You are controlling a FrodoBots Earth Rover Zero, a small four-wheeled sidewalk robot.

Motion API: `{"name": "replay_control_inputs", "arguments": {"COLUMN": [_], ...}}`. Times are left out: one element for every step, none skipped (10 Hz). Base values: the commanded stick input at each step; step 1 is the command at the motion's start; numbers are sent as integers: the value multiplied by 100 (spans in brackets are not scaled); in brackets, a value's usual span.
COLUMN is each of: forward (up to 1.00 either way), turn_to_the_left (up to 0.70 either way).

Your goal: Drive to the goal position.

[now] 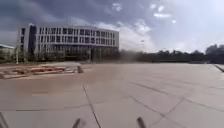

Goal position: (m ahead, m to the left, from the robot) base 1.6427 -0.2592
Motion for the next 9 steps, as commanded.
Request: {"name": "replay_control_inputs", "arguments": {"forward": [69, 69, 69, 69, 69, 69, 69, 69, 69], "turn_to_the_left": [0, 0, 0, -4, -30, -31, -31, -31, -31]}}
